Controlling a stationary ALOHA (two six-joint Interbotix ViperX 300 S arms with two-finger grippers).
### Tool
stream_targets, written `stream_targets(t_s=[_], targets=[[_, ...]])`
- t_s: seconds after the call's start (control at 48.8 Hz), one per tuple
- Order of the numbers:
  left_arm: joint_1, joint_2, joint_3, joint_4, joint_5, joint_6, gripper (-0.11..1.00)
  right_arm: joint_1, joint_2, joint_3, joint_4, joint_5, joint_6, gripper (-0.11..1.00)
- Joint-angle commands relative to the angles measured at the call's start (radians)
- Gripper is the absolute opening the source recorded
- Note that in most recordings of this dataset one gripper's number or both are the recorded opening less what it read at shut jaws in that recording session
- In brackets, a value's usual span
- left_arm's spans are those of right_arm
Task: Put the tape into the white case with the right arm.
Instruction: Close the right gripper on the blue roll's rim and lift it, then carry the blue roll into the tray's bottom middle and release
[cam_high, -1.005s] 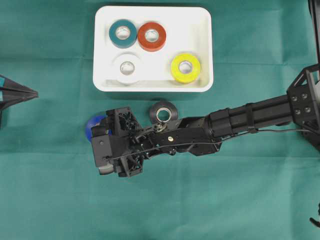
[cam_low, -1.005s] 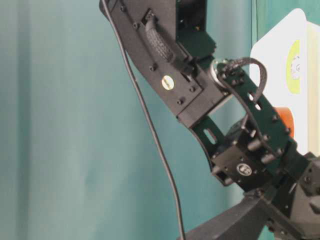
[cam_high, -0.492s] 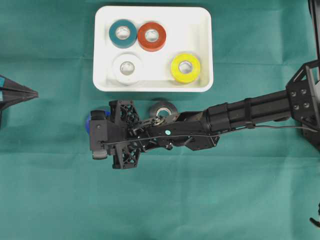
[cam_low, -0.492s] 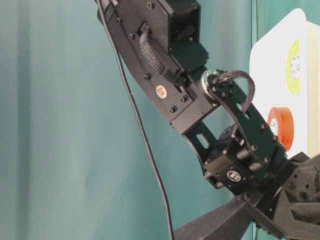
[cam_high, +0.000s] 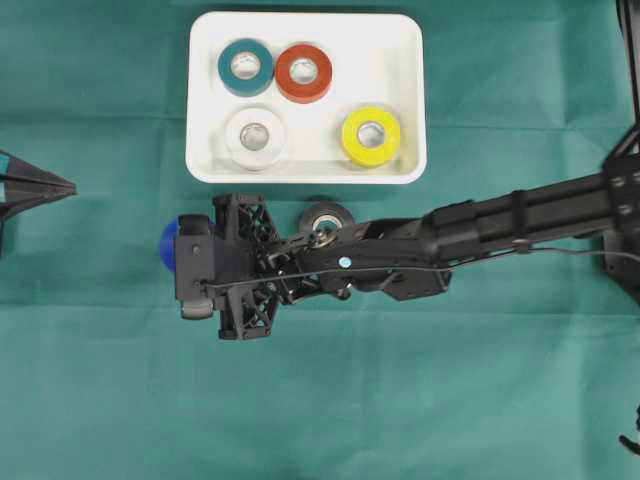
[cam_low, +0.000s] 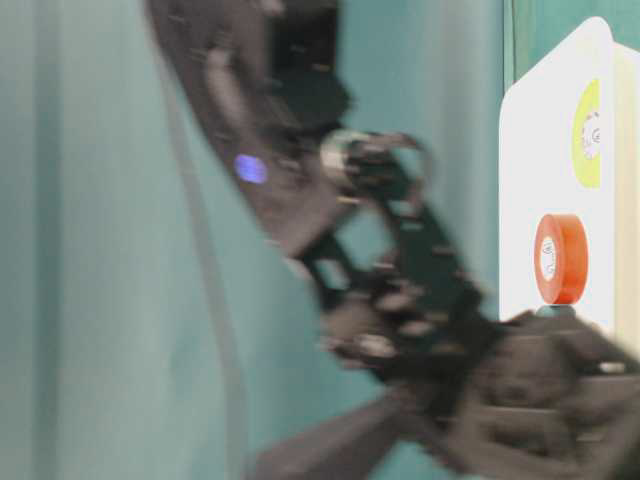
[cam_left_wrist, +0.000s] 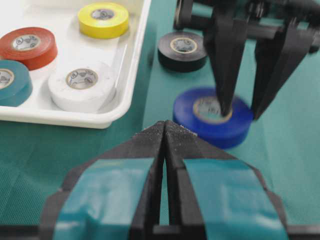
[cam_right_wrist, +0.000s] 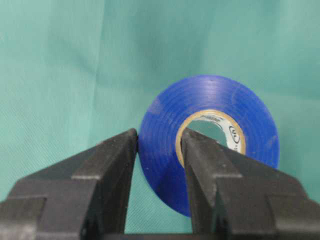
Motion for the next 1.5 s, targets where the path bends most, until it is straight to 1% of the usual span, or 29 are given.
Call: stream_targets(t_s=[0.0, 0.103, 0.41, 0.595, 0.841, 1.066, 1.23, 1.476], targets=[[0.003, 0.008, -0.014, -0.002, -0.005, 0.000, 0.00, 0.002, -0.072, -0.023, -0.006, 0.014, -0.005, 0.01], [0.003, 0.008, -0.012, -0.002, -0.005, 0.000, 0.00, 0.002, -0.084, -0.023, -0.014, 0.031, -0.009, 0.01], [0.003, 0.006, -0.012, -0.002, -0.005, 0.000, 0.00, -0.014, -0.080, -0.023, -0.012, 0.034, -0.003, 0.01], [0.003, 0.006, -0.012, -0.002, -0.005, 0.000, 0.00, -0.057, -0.080, -0.025, -0.012, 0.032, -0.006, 0.01], [0.003, 0.006, -0.012, -0.002, -0.005, 0.000, 0.00, -0.153, -0.084, -0.025, -0.014, 0.029, -0.009, 0.01], [0.003, 0.006, -0.012, -0.002, -0.005, 0.000, 0.00, -0.192, -0.097, -0.020, -0.014, 0.034, -0.009, 0.01], [0.003, 0.006, -0.012, -0.002, -0.005, 0.000, 0.00, -0.207, -0.138, 0.023, -0.014, 0.038, -0.009, 0.01], [0.003, 0.006, -0.012, -0.002, -0.006, 0.000, 0.00, -0.229, -0.244, 0.178, -0.014, 0.031, -0.003, 0.01]])
